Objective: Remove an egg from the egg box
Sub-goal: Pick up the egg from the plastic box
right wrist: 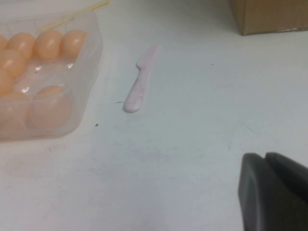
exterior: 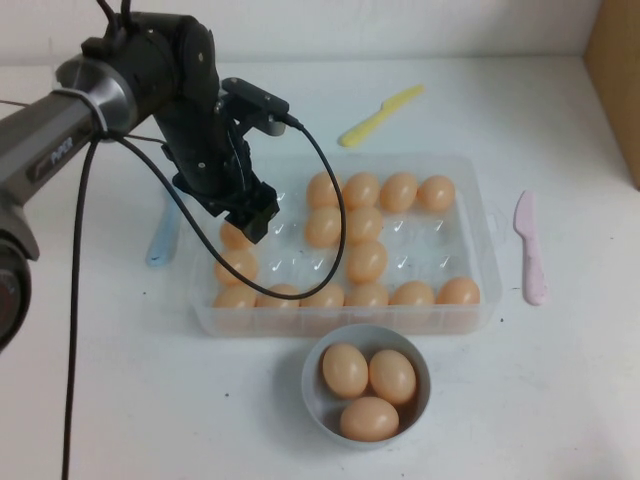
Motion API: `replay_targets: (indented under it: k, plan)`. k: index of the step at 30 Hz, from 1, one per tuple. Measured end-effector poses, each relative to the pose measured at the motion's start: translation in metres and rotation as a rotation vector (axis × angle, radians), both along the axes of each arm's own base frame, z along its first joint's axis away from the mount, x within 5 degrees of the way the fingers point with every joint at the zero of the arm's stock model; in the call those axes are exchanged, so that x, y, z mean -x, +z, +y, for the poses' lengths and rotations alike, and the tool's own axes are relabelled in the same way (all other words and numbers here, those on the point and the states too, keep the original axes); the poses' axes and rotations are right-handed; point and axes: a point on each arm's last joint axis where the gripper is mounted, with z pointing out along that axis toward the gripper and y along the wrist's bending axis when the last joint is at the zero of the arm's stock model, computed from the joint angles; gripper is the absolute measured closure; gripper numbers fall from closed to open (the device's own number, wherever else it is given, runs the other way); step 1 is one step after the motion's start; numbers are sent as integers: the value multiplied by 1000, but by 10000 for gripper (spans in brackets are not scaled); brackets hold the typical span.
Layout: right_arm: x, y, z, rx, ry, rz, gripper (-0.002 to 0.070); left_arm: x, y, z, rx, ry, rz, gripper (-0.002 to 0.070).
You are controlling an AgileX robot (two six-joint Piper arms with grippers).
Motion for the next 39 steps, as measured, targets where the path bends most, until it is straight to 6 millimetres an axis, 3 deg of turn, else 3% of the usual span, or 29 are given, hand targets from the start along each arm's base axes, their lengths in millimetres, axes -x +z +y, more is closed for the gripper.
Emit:
replay_targets:
  k: [29, 32, 36, 39]
  plan:
    - [0, 0, 0, 0, 0, 0, 694, -16, -33, -5, -13, -3, -32, 187]
    - [0, 0, 0, 0, 0, 0, 694, -16, -36, -6, -16, -4, -26, 215]
    - [0, 0, 0, 0, 0, 0, 694, -16, -37, -6, -20, -6, -23, 314]
    - [0, 0, 0, 0, 0, 0, 694, -16, -37, -6, -22, -7, -24, 317]
